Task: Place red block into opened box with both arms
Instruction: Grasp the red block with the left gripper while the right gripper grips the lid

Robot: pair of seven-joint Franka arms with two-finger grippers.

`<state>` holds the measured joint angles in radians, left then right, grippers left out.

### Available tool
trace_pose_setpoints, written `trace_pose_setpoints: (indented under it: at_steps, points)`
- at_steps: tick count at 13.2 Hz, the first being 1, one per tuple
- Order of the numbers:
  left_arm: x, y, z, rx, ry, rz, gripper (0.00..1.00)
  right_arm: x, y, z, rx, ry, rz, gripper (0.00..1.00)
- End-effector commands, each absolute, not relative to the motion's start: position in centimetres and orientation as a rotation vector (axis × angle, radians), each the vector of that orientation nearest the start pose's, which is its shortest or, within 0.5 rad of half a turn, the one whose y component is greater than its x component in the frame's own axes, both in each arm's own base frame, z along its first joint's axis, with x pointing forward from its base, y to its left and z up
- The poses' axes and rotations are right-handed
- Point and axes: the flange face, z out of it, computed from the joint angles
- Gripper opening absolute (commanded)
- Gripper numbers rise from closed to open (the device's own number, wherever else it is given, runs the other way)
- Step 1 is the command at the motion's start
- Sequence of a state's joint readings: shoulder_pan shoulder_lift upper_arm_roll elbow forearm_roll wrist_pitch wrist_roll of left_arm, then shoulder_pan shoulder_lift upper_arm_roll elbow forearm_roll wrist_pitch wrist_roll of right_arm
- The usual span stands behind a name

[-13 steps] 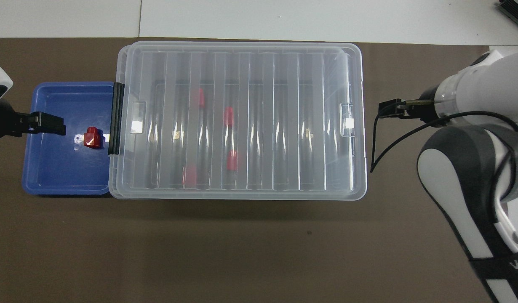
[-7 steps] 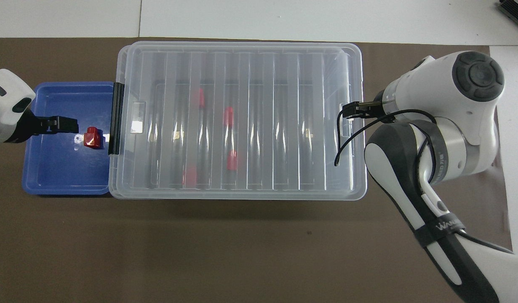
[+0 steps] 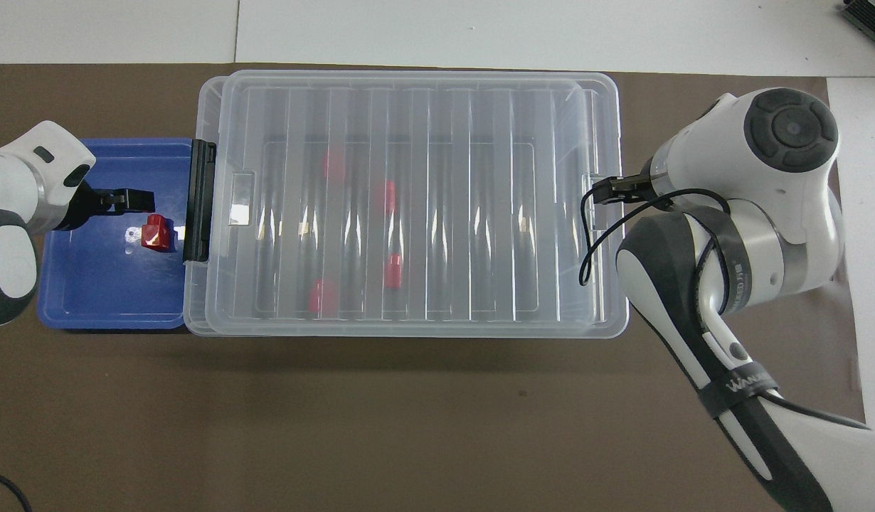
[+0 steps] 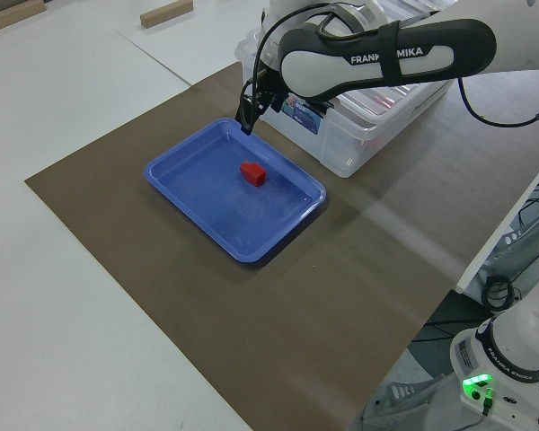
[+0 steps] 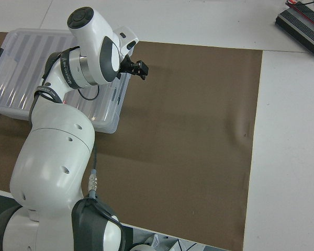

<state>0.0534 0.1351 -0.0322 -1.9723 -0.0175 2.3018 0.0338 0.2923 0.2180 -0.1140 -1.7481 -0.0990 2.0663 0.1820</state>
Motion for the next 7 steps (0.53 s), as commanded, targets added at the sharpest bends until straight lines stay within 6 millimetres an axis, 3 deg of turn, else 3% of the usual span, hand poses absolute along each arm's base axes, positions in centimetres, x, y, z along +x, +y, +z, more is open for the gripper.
trace_pose_setpoints:
  at_steps: [1, 4, 7]
  points:
    - [61.2, 3.2, 38.5, -3.147, -0.054, -0.327, 1.0, 62.3, 8.9, 45.3, -3.297, -0.072, -0.15, 1.0]
    - [61.7, 4.2, 35.6, -3.147, -0.069, -0.31, 1.0, 62.4, 7.0, 45.3, -3.306, -0.077, -0.123, 1.0]
    - [60.4, 4.9, 32.6, -3.147, -0.091, -0.284, 1.0, 62.6, 4.4, 45.4, -3.31, -0.055, -0.106, 1.0]
